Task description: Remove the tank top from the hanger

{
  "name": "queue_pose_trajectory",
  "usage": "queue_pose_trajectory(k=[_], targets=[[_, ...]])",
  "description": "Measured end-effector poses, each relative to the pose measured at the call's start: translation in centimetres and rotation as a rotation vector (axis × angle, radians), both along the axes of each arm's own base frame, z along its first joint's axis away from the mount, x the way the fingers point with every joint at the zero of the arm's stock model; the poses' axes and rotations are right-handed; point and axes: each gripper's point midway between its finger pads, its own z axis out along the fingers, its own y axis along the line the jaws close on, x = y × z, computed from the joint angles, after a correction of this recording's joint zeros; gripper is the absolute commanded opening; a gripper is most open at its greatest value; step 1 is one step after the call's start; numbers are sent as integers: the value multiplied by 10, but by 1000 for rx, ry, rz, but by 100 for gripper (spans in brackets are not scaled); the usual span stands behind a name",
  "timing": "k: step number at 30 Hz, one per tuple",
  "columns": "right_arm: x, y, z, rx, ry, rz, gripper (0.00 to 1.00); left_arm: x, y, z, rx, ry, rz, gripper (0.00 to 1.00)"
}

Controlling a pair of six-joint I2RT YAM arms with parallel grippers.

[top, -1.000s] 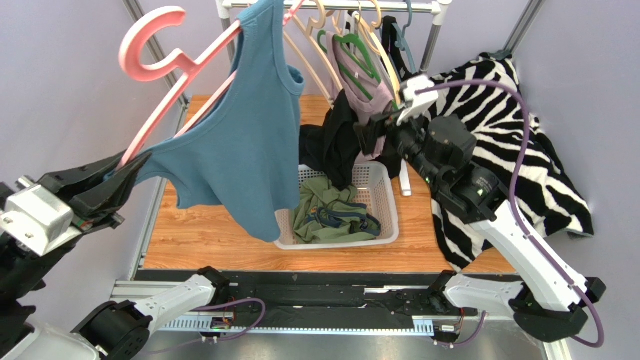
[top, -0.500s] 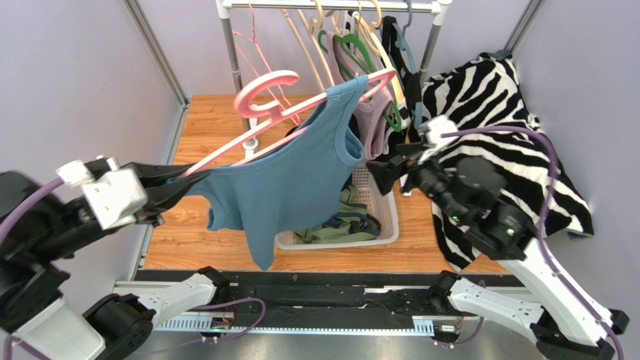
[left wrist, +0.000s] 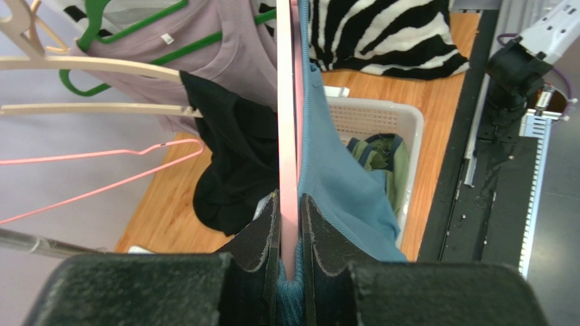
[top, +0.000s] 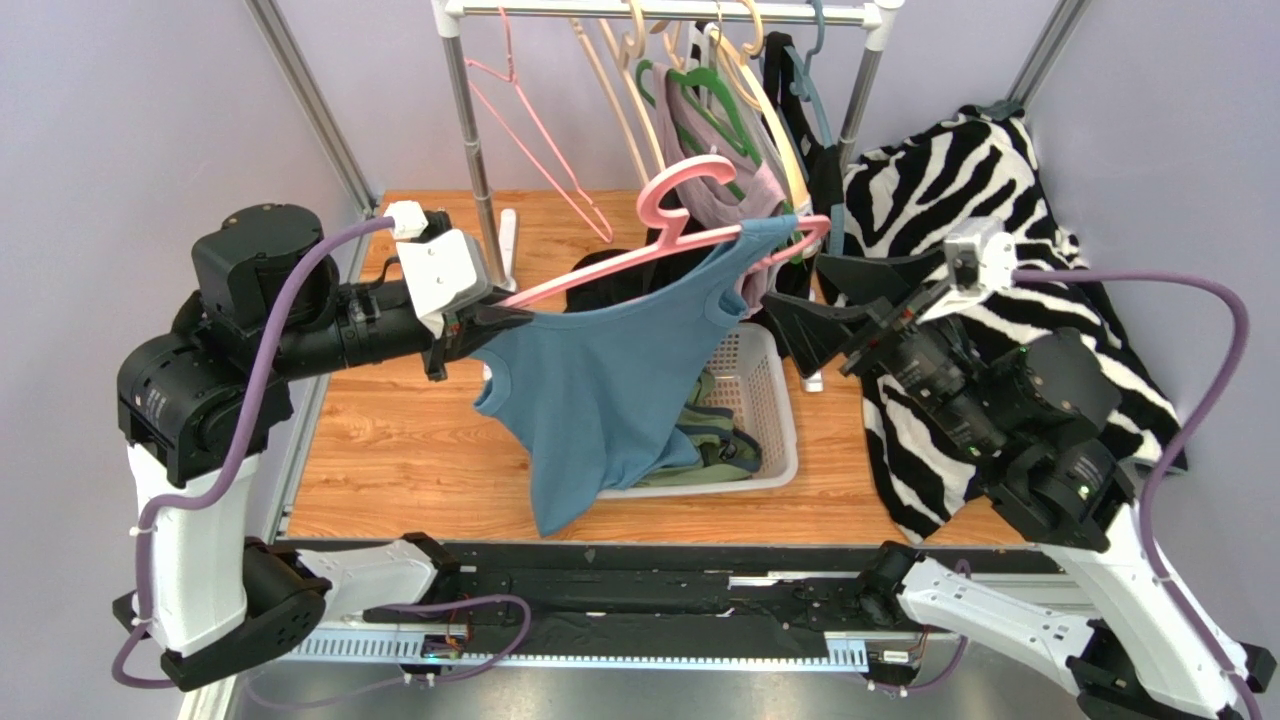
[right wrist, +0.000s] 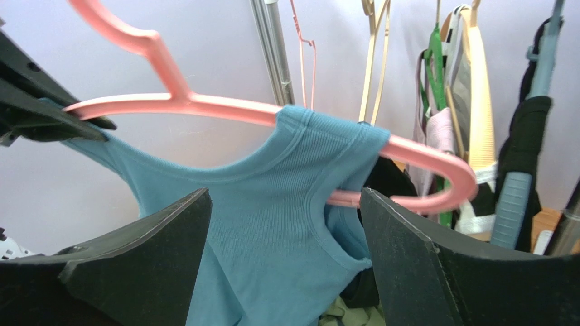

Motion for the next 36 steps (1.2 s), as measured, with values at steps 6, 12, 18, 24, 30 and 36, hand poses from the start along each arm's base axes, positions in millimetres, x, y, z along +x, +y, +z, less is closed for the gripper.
queue_pose_trajectory(k=[6, 12, 18, 24, 30, 36], targets=[[21, 25, -13, -16, 57, 7, 85, -19, 1, 6, -21, -20, -49, 0], [31, 37, -26, -20, 105, 13, 81, -29, 8, 11, -39, -43, -54, 0], [29, 40, -18, 20, 102, 33, 58, -31, 9, 9, -38, -41, -58, 0], [25, 44, -14, 48, 107, 64, 15, -22, 6, 2, -23, -29, -38, 0], [22, 42, -12, 70, 119, 72, 0, -11, 4, 4, -20, -44, -10, 0], [14, 28, -9, 87, 110, 49, 0, -9, 2, 4, -20, -48, -7, 0]])
